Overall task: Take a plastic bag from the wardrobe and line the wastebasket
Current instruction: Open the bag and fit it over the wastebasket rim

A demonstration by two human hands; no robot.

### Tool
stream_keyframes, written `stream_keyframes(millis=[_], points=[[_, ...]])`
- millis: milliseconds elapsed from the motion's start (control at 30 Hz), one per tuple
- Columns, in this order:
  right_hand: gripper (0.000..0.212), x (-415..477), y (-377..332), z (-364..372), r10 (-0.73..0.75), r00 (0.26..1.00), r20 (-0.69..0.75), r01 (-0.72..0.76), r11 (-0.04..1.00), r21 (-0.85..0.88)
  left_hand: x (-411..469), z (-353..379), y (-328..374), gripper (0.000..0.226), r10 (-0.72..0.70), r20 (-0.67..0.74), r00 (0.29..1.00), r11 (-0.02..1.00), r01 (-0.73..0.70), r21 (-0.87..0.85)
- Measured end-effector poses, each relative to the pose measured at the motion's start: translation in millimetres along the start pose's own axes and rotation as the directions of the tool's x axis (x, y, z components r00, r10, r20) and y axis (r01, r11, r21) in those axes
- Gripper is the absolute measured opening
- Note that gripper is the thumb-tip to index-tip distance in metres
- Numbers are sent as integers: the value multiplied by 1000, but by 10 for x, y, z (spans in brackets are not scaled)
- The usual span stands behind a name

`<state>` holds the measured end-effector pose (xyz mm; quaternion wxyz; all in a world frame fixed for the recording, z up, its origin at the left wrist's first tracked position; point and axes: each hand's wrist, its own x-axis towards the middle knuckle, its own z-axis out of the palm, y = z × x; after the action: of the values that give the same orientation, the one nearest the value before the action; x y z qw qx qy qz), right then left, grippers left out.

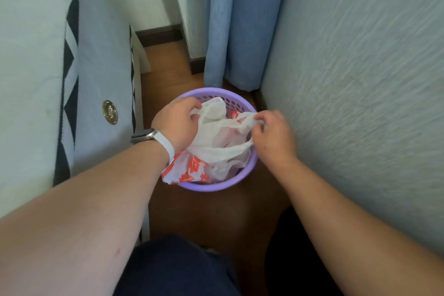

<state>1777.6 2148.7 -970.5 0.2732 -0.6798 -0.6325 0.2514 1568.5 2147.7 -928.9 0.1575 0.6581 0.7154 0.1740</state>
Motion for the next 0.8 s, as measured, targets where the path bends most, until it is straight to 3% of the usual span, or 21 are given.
stream_keyframes(millis=[100,200,333,400,533,600,667,733,800], points=[[21,59,177,-78,147,983,-112,-151,988,-29,20,60,-85,22,-136,-120,983,991,136,-7],[19,104,281,-48,262,951,-164,-253,965,72,27,15,-155,23,-267,-225,937,958,283,38],[13,99,309,-48,304,937,-170,-291,952,99,50,-3,-130,23,-364,-190,912,930,348,-116],[15,51,221,-66,214,954,-212,-204,977,68,26,14,-45,22,-293,-168,941,955,281,-90],[23,-50,-74,-95,-225,945,-237,218,974,-56,36,-93,163,20,-37,-295,955,999,41,8],[26,-161,-217,-70,-392,913,-110,390,920,-42,84,-187,265,15,54,-199,979,996,-66,-59],[33,-257,-301,-45,-472,882,14,472,882,-16,98,-266,319,13,59,59,997,994,-53,-92],[42,-304,-309,-13,-497,862,93,503,863,-52,61,-332,333,29,17,341,940,996,-47,81],[54,-339,-299,18,-486,857,172,508,853,-119,9,-367,309,53,-34,517,855,970,-96,222]])
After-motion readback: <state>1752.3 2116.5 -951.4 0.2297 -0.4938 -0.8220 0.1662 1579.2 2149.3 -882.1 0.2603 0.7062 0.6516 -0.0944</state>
